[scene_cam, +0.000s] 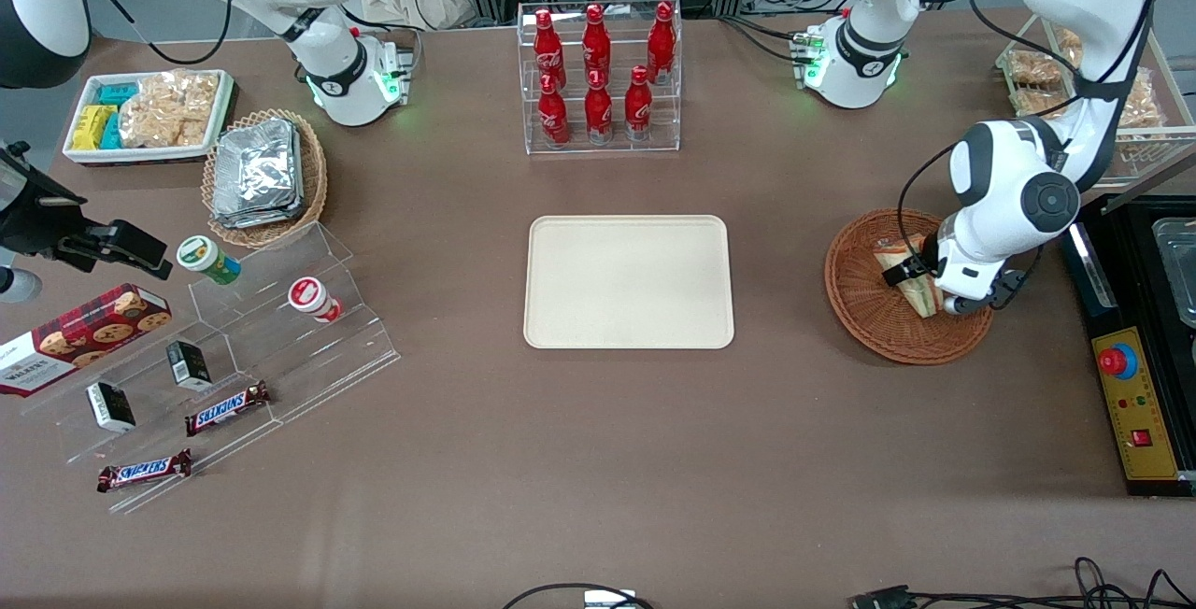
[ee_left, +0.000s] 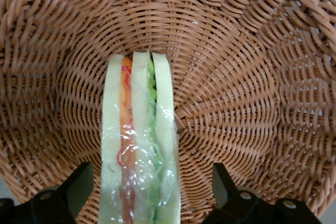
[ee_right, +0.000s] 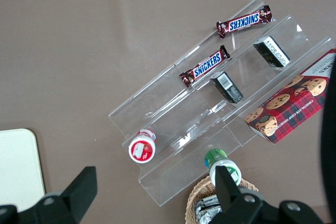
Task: Place sandwich from basket to tray
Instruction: 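Lower the left gripper and grasp the wrapped sandwich upright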
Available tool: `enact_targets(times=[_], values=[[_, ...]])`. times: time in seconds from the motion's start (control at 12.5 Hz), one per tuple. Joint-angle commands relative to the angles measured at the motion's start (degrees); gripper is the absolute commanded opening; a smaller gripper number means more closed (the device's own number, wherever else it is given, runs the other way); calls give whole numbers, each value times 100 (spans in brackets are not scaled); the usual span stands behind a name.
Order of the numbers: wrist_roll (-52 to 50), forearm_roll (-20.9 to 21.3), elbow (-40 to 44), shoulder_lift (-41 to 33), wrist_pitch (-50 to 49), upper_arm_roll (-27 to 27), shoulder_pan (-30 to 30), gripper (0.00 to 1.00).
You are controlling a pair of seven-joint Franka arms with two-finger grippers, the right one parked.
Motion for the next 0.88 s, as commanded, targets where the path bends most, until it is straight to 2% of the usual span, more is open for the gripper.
enact_targets(times=[0.0,0.08,0.32,0.48,0.64,0.8], values=[[-230,121,20,-9,55,-32,-62,5],[-256,148,20,-9,55,-32,-62,0],[-239,157,29,-140,-68,-32,-71,0],[-204,157,107,-551,-645,-23,-71,0],[-56,183,500,-1201,-1767,-41,-88,0],[558,174,1779,-1345,-3531,-41,-88,0]])
